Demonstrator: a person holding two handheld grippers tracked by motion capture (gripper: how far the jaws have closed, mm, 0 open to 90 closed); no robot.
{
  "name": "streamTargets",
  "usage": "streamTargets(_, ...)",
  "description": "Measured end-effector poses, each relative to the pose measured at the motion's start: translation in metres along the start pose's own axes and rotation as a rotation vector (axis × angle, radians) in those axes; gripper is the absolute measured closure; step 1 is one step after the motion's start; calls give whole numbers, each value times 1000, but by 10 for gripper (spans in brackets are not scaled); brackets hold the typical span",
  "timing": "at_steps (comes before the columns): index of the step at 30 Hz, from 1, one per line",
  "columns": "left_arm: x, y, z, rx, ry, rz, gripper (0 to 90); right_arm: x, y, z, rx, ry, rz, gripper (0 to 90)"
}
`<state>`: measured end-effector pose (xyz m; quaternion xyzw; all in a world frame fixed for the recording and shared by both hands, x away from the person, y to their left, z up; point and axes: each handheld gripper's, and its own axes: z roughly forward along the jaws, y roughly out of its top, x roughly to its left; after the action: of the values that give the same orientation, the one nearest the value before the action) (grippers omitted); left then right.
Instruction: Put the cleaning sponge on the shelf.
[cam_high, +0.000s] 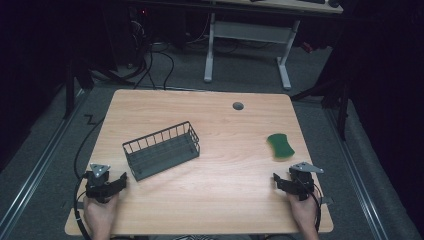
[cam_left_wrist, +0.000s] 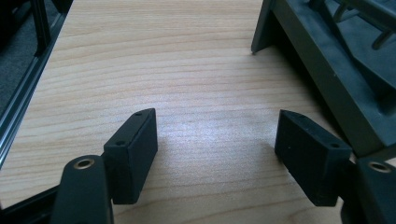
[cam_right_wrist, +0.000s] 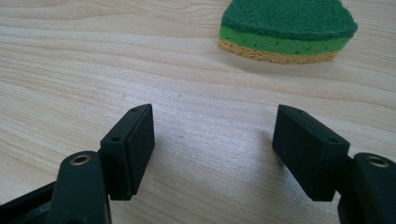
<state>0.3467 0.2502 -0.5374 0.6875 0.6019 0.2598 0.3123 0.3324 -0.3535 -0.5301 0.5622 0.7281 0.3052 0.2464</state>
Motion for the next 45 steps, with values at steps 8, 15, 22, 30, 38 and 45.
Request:
streamTargets(8,0,0,0,-1,-1,0,303,0,0,0,1,0,0,299)
streamTargets(15,-1,0,0,2,-4,0,299,0,0,0,2,1,-1,295)
streamTargets(22,-1,0,0,4,-10,10,288,-1,0,0,3,20,-18,277)
streamTargets(30,0,0,-1,-3,-29,-3,282,0,-1,-2,-3,9,-11,348)
streamTargets(38,-1,-4,-7,-6,-49,-1,322,5,3,-5,-37,48,-27,449)
streamTargets(45,-6,-6,-20,-23,-65,10,326,18,18,-5,-63,119,-60,479)
